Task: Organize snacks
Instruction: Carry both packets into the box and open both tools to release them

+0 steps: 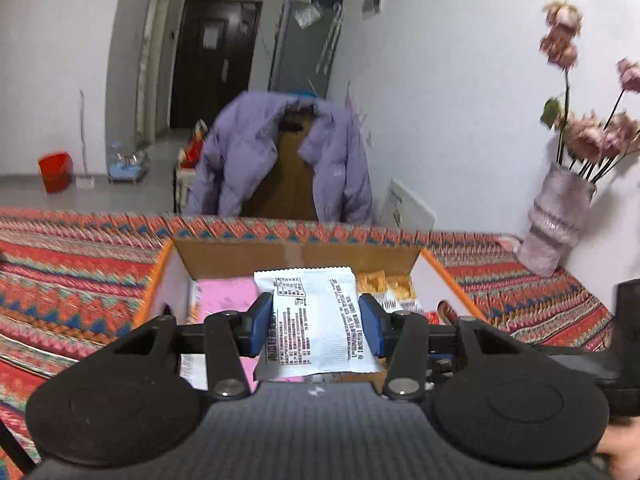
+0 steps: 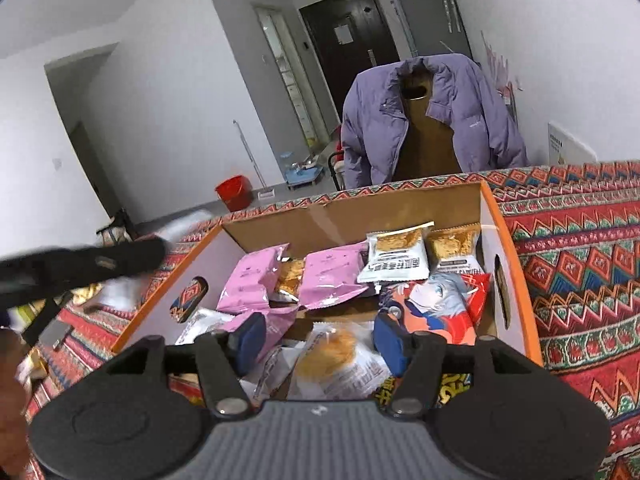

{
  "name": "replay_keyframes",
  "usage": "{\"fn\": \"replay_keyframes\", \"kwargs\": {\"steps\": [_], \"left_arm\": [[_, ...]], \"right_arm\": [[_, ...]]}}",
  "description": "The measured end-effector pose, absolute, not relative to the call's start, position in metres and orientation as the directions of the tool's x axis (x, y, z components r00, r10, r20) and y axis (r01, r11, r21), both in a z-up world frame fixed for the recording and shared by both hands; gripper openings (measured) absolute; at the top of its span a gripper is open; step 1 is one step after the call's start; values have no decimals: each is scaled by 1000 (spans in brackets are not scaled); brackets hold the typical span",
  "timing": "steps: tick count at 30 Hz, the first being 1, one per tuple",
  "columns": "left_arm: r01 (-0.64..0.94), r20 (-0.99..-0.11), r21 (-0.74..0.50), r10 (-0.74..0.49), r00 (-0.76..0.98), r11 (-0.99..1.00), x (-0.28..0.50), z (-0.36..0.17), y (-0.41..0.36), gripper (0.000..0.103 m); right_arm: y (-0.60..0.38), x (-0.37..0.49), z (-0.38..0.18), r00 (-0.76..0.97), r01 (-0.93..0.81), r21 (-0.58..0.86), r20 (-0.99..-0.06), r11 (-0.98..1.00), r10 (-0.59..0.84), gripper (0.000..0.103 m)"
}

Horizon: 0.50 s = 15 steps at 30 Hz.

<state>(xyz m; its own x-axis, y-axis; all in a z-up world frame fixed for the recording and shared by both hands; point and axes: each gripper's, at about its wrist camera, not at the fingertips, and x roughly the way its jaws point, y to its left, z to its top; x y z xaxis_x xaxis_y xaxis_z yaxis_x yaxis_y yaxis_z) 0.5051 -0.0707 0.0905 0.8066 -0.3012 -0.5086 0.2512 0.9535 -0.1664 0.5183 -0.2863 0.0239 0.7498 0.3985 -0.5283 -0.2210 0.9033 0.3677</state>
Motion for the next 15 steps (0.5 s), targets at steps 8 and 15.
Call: {"fn": "replay_keyframes", "kwargs": {"steps": [8,15], "left_arm": [[271,-584,-205,-340,737,941,536,50,-98,66],[295,-578,-197,-354,735,935,524,58,-99,81]], "right_arm": [[-316,507,49,841,-148,270,-472,951,265,72],[-320,491,60,853,-145,242,-461,959,245,73]]}}
